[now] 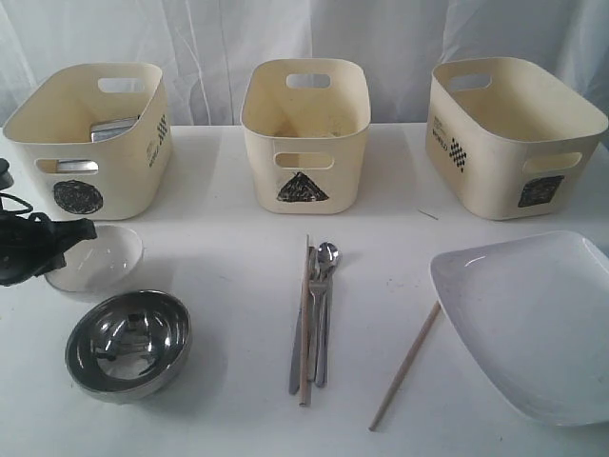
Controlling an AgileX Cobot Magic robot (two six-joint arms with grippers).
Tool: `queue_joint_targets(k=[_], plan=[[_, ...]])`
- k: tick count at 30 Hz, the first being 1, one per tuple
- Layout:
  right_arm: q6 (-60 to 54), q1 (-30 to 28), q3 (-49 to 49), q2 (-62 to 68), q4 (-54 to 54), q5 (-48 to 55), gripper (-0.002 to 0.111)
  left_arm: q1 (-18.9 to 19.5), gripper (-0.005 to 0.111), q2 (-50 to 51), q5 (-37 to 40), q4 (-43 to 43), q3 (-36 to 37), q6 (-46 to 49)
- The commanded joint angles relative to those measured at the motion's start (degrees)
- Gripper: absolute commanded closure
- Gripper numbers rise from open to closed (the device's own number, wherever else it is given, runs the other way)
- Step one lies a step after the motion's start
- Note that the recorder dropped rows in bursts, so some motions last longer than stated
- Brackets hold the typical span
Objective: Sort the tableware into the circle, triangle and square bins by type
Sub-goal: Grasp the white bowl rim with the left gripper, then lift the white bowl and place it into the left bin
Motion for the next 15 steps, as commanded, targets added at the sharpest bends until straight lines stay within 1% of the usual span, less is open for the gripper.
queue_joint_targets(k=[1,3,4,5,6,7,8,10,11,13,14,15], plan=[[0.3,0.1,0.1,-0.4,-0.3,-0.4,0.108,0.2,0.107,-1.3,2.8,-0.5,-0.1,-0.4],[0.3,0.1,0.1,-0.4,-0.3,-0.4,0.108,2.3,0.107,-5.0,4.0,-0.5,-0.1,-0.4],[0.3,0.1,0.1,-0.4,-0.3,-0.4,0.108,3.9,0.107,-9.2,4.9,-0.5,-0.1,-0.4],[0.3,0.1,0.1,-0.4,-0.3,-0.4,0.108,4.8,0.107,-11.7,5.1,-0.5,-0.1,-0.4],[0.3,0.1,0.1,-0.4,-0.3,-0.4,0.108,5.8,0.107,-16.6,4.9,-0.5,-0.1,-0.5],[0.3,0.1,0.1,-0.4,-0.3,-0.4,0.108,6.1,0.107,-19.4,3.7,-0.5,-0.1,-0.6],[0.3,0.1,0.1,-0.4,-0.3,-0.4,0.108,6.0,0.107,-23.9,-2.0,-0.3,-0.1,-0.6],[0.3,0.1,0.1,-0.4,-0.3,-0.4,0.108,5.9,0.107,-28.1,-19.3,2.2,-0.1,0.9],[0.3,0.1,0.1,-0.4,-0.3,-0.4,0.108,5.9,0.107,-28.2,-31.9,4.9,-0.1,3.1],[0.3,0.1,0.1,-0.4,-0.3,-0.4,0.108,5.9,0.107,-25.9,-47.5,7.8,-0.7,10.9],[0.3,0.1,0.1,-0.4,-0.3,-0.4,0.108,5.9,0.107,-24.0,-47.7,8.4,-2.1,13.4],[0.3,0.1,0.1,-0.4,-0.3,-0.4,0.108,5.9,0.107,-21.3,-43.4,8.4,-4.5,14.5]])
